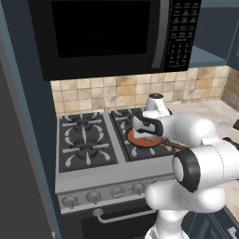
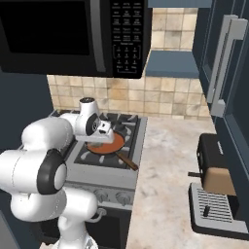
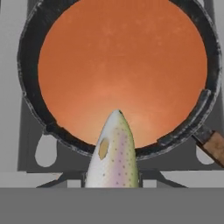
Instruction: Retrieve the fish from the fridge and place it on the saucepan with marinade on the stove.
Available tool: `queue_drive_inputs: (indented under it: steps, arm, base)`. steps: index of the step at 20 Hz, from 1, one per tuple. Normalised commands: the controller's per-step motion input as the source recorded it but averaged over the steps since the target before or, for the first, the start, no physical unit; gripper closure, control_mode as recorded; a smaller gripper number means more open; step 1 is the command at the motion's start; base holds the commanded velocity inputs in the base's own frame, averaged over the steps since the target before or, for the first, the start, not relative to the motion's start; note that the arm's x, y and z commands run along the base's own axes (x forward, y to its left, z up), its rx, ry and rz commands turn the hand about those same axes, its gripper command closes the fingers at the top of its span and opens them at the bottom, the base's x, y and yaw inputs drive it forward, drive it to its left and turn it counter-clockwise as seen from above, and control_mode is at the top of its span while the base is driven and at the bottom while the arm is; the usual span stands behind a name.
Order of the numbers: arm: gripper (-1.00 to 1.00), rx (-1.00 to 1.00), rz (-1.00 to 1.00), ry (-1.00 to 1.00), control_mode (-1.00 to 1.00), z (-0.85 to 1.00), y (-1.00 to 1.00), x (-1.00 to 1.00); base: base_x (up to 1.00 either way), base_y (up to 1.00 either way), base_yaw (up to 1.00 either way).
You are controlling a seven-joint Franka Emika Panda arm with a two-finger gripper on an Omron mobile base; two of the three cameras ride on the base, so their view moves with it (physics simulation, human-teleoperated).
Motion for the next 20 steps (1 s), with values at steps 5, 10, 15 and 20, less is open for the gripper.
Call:
queue_drive_inputs:
  steps: [5,10,15,20]
  arm:
    - [1.00,0.00,0.00,0.00,-1.00,-0.09,0.00,0.38]
    - [1.00,0.00,0.00,0.00,-1.00,-0.05,0.00,0.35]
    - [1.00,0.00,0.00,0.00,-1.00,-0.10,0.00,0.31]
    - [1.00,0.00,0.00,0.00,-1.00,-0.14,0.00,0.30]
  base:
    - [0.00,0.00,0.00]
    - [0.00,0.00,0.00]
    - [0.00,0.00,0.00]
    - [0.00,0.00,0.00]
